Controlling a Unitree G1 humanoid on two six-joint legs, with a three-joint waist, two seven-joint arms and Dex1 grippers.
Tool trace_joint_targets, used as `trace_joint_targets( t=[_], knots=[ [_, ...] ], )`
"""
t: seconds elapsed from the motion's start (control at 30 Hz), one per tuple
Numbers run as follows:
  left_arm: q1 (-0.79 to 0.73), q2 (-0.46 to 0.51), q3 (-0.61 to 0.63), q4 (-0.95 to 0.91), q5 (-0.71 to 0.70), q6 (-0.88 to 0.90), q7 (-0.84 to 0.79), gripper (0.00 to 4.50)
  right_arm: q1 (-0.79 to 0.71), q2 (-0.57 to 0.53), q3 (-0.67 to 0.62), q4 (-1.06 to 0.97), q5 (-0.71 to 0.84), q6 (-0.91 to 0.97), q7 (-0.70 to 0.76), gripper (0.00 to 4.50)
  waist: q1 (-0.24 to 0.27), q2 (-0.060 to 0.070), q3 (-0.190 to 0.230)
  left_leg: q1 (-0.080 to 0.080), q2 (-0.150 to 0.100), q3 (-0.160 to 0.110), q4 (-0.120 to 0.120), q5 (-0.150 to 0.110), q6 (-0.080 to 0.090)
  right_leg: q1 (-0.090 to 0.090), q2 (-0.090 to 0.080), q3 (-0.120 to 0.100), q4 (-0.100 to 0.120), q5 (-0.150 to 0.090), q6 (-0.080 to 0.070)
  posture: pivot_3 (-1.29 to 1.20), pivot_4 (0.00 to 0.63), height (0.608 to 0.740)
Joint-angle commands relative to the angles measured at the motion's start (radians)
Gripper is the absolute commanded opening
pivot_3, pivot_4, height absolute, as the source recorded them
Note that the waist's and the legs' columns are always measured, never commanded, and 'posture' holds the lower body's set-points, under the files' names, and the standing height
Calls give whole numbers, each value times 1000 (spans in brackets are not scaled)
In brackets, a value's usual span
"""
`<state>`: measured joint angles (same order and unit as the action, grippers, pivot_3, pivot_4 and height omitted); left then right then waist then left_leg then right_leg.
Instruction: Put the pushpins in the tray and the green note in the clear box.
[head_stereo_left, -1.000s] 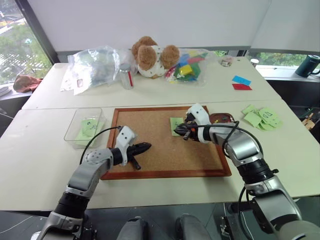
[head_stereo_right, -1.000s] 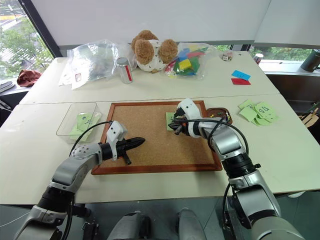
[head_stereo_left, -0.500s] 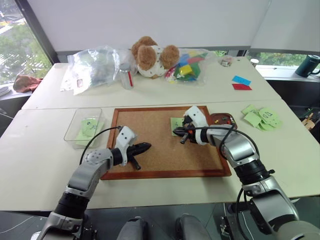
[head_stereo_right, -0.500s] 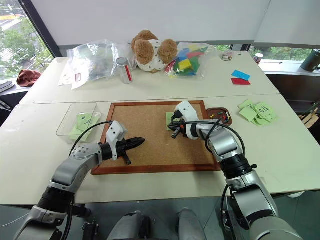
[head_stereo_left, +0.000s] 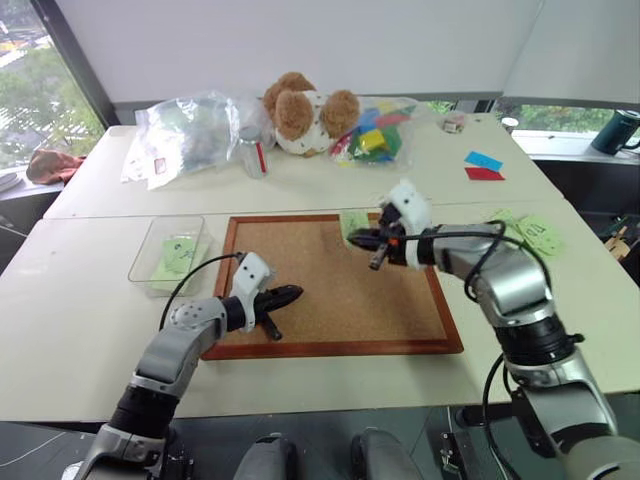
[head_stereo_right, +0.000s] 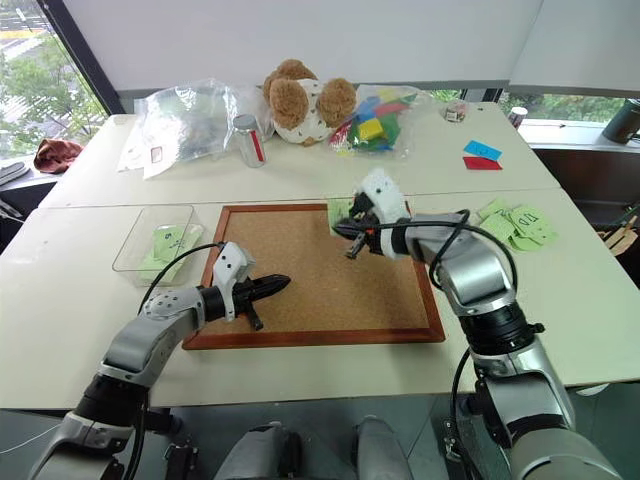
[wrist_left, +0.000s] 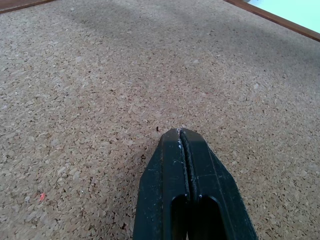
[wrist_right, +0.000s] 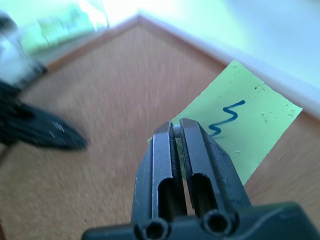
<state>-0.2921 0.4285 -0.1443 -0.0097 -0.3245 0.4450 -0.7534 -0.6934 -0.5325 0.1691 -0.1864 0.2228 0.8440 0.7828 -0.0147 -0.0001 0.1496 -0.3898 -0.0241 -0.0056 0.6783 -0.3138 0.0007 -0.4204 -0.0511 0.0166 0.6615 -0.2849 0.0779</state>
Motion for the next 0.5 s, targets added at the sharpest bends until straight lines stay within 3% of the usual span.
trace_joint_targets(
  t=[0.03,0.13,0.23,0.47,0.5],
  knots=[
    [10,-1,-8,73,18,47,0,0,0,-29,-12,-65,25,12,15,113,1,0,0,0,0,0,0,0,0,0,0,0,0,0,0,0,150,740],
    [-43,-35,69,61,-89,114,-7,0,6,-59,-7,-112,41,22,37,113,5,0,0,-1,0,0,0,0,0,0,-1,0,0,0,0,0,150,740],
    [-111,-65,169,38,-231,231,-5,751,14,-85,2,-152,51,23,56,0,5,-2,2,-2,0,0,1,0,0,-1,-1,-1,0,0,0,0,150,740],
    [-272,-187,389,85,-532,488,114,4363,19,-97,20,-188,64,19,63,0,4,-3,2,-9,0,-1,3,0,0,-7,0,-2,0,0,0,0,150,740],
    [-293,-213,418,102,-573,519,147,4466,17,-97,24,-191,65,18,62,0,4,-3,2,-9,0,-1,3,0,0,-7,0,-2,-1,0,0,0,150,740]
  ],
)
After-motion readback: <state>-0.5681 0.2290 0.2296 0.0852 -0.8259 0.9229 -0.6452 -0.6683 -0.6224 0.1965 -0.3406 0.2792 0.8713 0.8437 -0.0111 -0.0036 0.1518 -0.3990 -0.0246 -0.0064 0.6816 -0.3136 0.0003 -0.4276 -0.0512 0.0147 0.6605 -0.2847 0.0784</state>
